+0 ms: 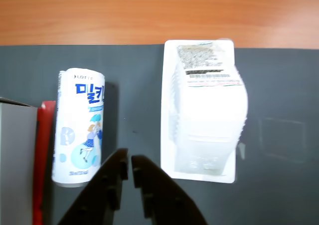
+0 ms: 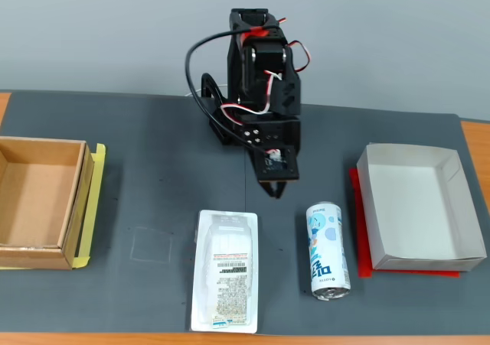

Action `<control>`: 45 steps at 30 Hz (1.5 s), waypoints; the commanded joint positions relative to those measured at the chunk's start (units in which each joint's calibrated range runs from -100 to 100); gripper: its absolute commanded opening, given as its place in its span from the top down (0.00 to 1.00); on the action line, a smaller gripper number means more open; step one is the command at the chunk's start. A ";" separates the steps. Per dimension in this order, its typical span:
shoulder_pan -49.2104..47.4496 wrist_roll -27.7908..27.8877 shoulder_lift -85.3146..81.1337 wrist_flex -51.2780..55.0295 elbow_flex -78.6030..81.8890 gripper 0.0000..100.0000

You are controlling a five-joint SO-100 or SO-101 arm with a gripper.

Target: Pick the can and put it in the brown box

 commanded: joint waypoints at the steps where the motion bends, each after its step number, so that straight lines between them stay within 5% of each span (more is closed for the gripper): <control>1: -2.70 -3.57 6.92 3.48 -9.18 0.99; 11: -14.88 -5.19 22.84 4.52 -17.14 0.99; 25: -15.37 -4.77 33.60 -2.24 -18.32 0.97; 38: -17.40 -6.33 38.43 -5.54 -19.31 0.54; 45: -18.54 -9.30 43.43 -5.10 -25.19 0.49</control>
